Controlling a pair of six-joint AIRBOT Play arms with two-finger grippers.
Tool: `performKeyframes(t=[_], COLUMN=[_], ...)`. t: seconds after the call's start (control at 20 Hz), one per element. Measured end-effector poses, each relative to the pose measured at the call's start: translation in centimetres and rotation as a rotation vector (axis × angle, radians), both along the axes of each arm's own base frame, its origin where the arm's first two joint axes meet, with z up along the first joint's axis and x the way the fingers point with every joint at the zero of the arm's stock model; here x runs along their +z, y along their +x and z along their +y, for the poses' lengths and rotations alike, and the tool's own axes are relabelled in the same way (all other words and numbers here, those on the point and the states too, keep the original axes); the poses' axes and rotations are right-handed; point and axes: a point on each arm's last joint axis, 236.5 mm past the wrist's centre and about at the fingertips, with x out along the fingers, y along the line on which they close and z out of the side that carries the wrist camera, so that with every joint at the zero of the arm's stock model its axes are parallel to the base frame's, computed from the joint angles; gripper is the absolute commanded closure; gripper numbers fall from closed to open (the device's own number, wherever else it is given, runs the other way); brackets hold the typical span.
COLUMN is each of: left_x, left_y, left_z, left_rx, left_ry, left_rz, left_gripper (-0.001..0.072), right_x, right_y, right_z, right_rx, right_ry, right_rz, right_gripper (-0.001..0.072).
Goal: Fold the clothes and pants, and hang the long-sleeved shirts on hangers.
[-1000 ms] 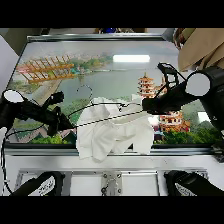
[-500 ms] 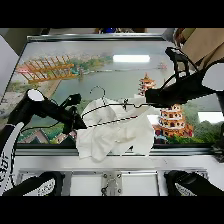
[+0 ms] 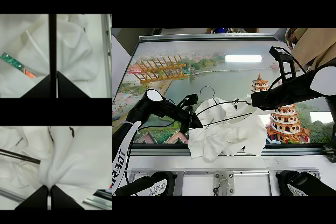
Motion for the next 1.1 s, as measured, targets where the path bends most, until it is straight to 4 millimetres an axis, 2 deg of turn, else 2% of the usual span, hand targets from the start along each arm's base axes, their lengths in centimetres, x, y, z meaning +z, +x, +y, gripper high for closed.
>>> performKeyframes(t=[0.3,0.5,0.75,1.1], left_x=[-0.1,-0.1,0.1,0.1], left_y=[0.1,0.0,-0.4,-0.7], left_z=[0.1,0.3,0.4,0.5], left_rx=[0.004,0.005,-0.007,-0.011], left_ry=[0.0,-0.002,-0.006,0.001], left_rz=[0.005,0.011,0.027,0.041], left_gripper=[0.0691,0.0691,0.0691,0.0691], right_x=[1.2,1.3,1.9,3.6], right_y=[0.8,1.1,2.0,3.1], right_z=[3.3,4.1,2.7,-1.9], right_rx=[0.047,0.053,-0.015,-0.154], right_ry=[0.066,0.072,0.043,-0.03], right_rz=[-0.095,-0.114,-0.158,-0.241], right_gripper=[0.069,0.069,0.069,0.069])
